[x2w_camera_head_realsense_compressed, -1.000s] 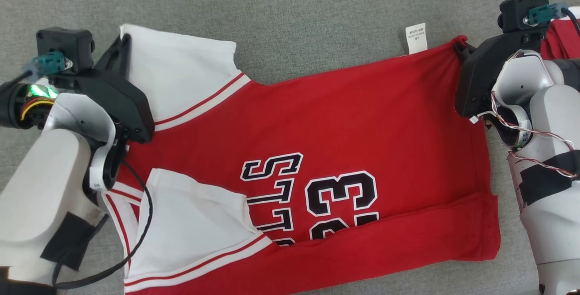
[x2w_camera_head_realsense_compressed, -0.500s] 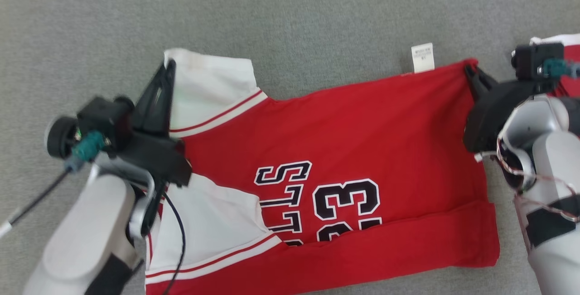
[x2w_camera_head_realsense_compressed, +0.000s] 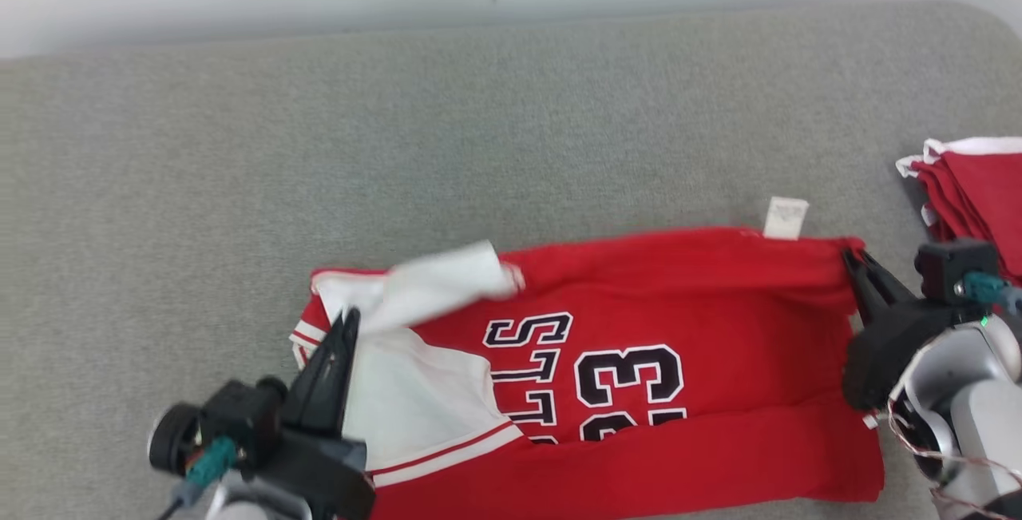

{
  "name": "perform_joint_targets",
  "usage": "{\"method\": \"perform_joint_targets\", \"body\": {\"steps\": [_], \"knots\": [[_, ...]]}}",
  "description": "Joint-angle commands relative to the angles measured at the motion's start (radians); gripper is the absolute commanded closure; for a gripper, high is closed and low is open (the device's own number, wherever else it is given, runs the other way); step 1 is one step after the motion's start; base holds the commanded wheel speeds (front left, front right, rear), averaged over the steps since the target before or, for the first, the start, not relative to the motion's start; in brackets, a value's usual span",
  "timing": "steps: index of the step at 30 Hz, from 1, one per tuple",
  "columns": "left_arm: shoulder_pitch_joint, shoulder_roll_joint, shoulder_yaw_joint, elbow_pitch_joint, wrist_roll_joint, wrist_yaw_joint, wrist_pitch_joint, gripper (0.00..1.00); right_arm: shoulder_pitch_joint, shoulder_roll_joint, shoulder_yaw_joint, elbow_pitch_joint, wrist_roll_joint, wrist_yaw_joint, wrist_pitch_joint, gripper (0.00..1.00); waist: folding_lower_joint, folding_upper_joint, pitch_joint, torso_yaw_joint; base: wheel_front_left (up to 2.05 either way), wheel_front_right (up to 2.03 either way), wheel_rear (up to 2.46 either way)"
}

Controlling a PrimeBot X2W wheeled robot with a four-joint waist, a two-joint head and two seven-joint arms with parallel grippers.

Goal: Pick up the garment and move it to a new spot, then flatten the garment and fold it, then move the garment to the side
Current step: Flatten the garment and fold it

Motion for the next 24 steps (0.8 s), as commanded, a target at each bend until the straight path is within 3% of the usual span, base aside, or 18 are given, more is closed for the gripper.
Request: {"method": "perform_joint_targets", "body": {"steps": [1,9,24], "knots": [[0.041,-0.007,0.009,-0.019,-0.009,0.006,-0.006,1.0,0.027,-0.016,-0.004,-0.003,-0.012,-0.002,-0.015,1.0,0.0002,0.0,-0.04,0.031,0.0,0.0,0.0],[0.19,-0.033,0.035,-0.036,-0.004,-0.001,-0.006,1.0,0.129,-0.046,0.011,0.026,-0.032,-0.002,0.006,1.0,0.0002,0.0,-0.086,0.05,0.0,0.0,0.0],[0.328,-0.075,0.062,-0.044,-0.011,-0.028,-0.006,1.0,0.19,-0.064,-0.02,0.017,-0.049,-0.002,0.031,1.0,0.0002,0.0,-0.144,0.059,0.0,0.0,0.0]]}}
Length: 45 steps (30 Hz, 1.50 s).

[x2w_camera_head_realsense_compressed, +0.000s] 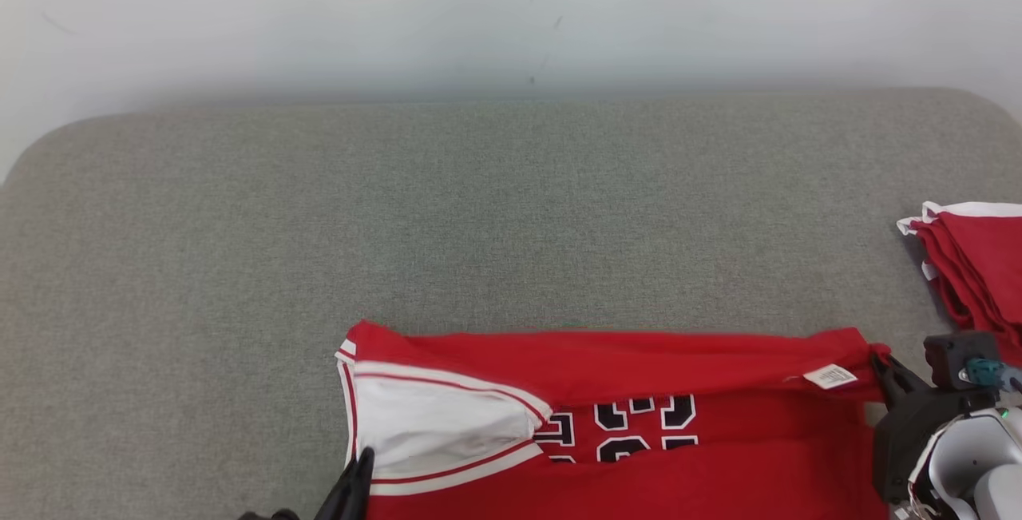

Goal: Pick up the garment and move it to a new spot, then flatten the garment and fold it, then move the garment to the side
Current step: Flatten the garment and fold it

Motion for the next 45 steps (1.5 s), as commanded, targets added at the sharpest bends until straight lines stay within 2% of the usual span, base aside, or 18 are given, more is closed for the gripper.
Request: {"method": "perform_joint_targets", "body": {"steps": [1,8,9,10,11,12,13,18,24,28,34,38,45], "knots": [[0.018,-0.003,0.003,0.001,0.001,-0.001,-0.005,1.0,0.012,-0.007,-0.004,-0.004,-0.003,-0.002,0.004,1.0,0.0001,0.0001,-0.003,0.003,0.0,0.0,0.0],[0.036,-0.018,0.006,0.029,0.022,0.0,-0.005,1.0,0.045,0.006,-0.019,-0.012,-0.017,-0.002,0.01,1.0,0.0001,0.0001,-0.005,0.007,0.0,0.0,0.0],[0.036,-0.019,0.003,0.039,0.024,-0.001,-0.005,1.0,0.046,0.009,-0.018,-0.01,-0.019,-0.002,0.012,0.7,0.0001,0.0001,-0.005,0.006,0.0,0.0,0.0],[0.035,-0.021,0.003,0.049,0.024,0.0,-0.005,0.87,0.047,0.012,-0.018,-0.007,-0.023,-0.002,0.013,0.53,0.0001,0.0001,-0.004,0.006,0.0,0.0,0.0],[0.032,-0.02,0.001,0.059,0.035,0.004,-0.005,0.56,0.048,0.014,-0.021,-0.007,-0.026,-0.002,0.013,0.0,0.0001,0.0001,-0.004,0.005,0.0,0.0,0.0],[0.029,-0.02,0.003,0.061,0.046,0.008,-0.005,0.16,0.048,0.017,-0.025,-0.006,-0.027,-0.002,0.011,0.0,0.0001,0.0001,-0.005,0.005,0.0,0.0,0.0],[0.028,-0.024,0.008,0.065,0.052,0.013,-0.005,0.0,0.051,0.021,-0.028,-0.006,-0.029,-0.002,0.008,0.0,0.0001,0.0001,-0.006,0.006,0.0,0.0,0.0],[0.048,-0.038,0.054,0.045,0.088,0.024,-0.005,0.0,0.076,0.05,-0.072,-0.031,0.005,-0.002,-0.022,0.0,0.0001,0.0001,-0.024,0.014,0.0,0.0,0.0],[0.082,-0.066,0.17,-0.046,0.153,0.026,-0.004,0.0,0.137,0.113,-0.132,-0.113,0.067,-0.002,-0.042,0.0,0.0001,0.0001,-0.06,0.018,0.0,0.0,0.0],[0.114,-0.095,0.263,-0.114,0.187,-0.005,-0.004,0.0,0.173,0.167,-0.166,-0.164,0.092,-0.002,-0.057,0.0,0.0001,0.0001,-0.084,0.015,0.0,0.0,0.0],[0.145,-0.136,0.376,-0.146,0.226,-0.068,-0.004,0.0,0.215,0.242,-0.21,-0.207,0.086,-0.002,-0.069,0.0,0.0001,0.0001,-0.103,0.009,0.0,0.0,0.0],[0.159,-0.163,0.425,-0.144,0.244,-0.096,-0.004,0.0,0.238,0.277,-0.246,-0.213,0.079,-0.002,-0.078,0.0,0.0001,0.0001,-0.112,0.007,0.0,0.0,0.0],[0.183,-0.189,0.472,-0.13,0.26,-0.117,-0.004,0.0,0.261,0.31,-0.272,-0.186,0.073,-0.002,-0.1,0.0,0.0001,0.0001,-0.121,-0.002,0.0,0.0,0.0]]}}
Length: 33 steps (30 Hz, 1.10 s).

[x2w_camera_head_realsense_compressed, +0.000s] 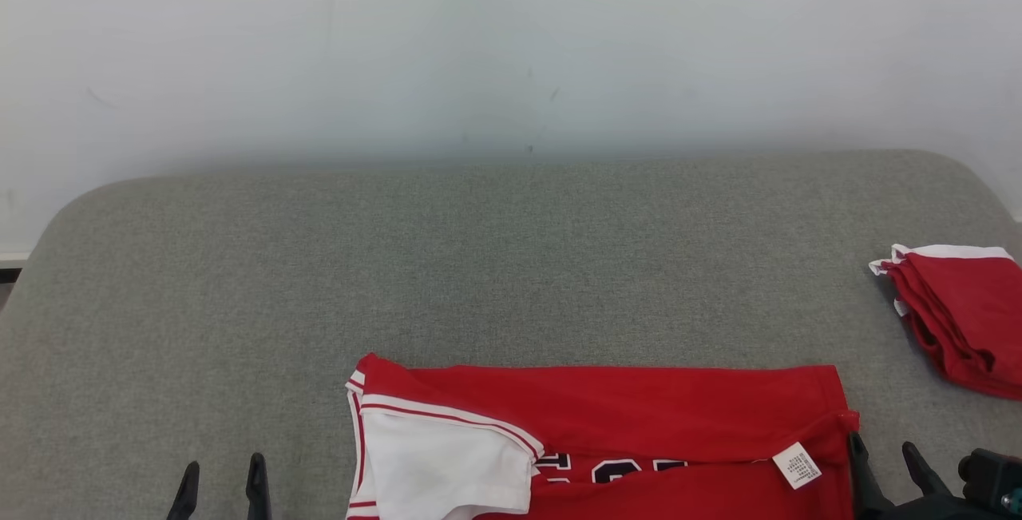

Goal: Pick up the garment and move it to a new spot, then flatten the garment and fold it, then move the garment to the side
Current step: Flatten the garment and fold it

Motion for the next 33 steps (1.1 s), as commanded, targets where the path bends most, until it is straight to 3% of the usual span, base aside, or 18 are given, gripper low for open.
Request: {"method": "perform_joint_targets", "body": {"steps": [1,23,33], "knots": [[0.011,-0.006,0.008,0.003,0.011,-0.003,-0.003,0.0,0.007,0.004,-0.007,0.007,-0.004,-0.002,-0.006,0.0,0.0001,0.0,-0.002,-0.004,0.0,0.0,0.0],[0.021,-0.032,0.008,0.02,0.048,-0.018,-0.003,0.0,-0.109,0.013,-0.088,0.169,-0.089,-0.002,0.13,0.0,0.0001,0.0,0.033,0.028,0.0,0.0,0.0],[-0.022,0.002,-0.023,0.057,0.02,-0.019,-0.003,0.0,-0.171,0.013,-0.114,0.242,-0.117,-0.002,0.164,0.0,0.0001,0.0,0.098,0.046,0.0,0.0,0.0]]}}
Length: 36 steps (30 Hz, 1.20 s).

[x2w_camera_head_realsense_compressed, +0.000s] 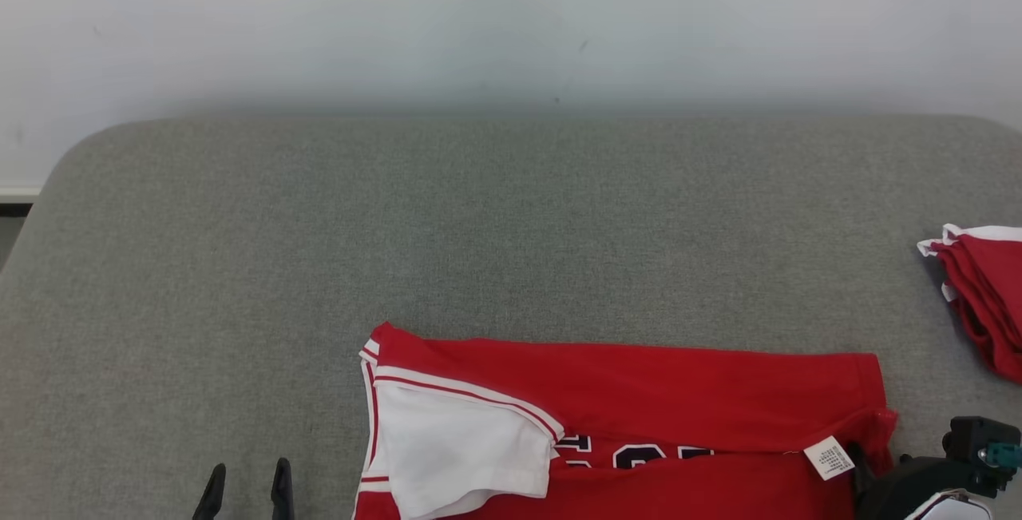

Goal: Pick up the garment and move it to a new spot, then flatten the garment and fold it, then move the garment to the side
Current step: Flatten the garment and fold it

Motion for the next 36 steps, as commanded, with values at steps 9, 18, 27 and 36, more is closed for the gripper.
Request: {"method": "perform_joint_targets", "body": {"steps": [9,18,27,36], "knots": [[-0.039,0.025,-0.027,0.02,-0.023,-0.002,-0.003,0.0,-0.046,0.003,-0.017,0.062,-0.031,-0.002,0.089,0.0,-0.0001,-0.0001,0.051,0.028,0.0,0.0,0.0],[-0.053,0.031,-0.031,0.033,-0.025,-0.002,-0.003,0.0,-0.052,0.006,-0.021,0.07,-0.023,-0.002,0.121,1.0,-0.0001,-0.0001,0.056,0.04,0.0,0.0,0.0],[-0.042,0.027,-0.02,0.041,-0.028,-0.001,-0.003,0.0,-0.082,-0.003,-0.109,-0.006,-0.075,-0.003,0.074,1.0,-0.0001,-0.0001,0.031,0.019,0.0,0.0,0.0],[-0.024,0.022,-0.018,0.041,-0.034,-0.001,-0.003,0.0,-0.056,-0.002,-0.227,-0.106,-0.125,-0.003,0.055,1.0,-0.0001,-0.0001,0.007,-0.012,0.0,0.0,0.0]]}}
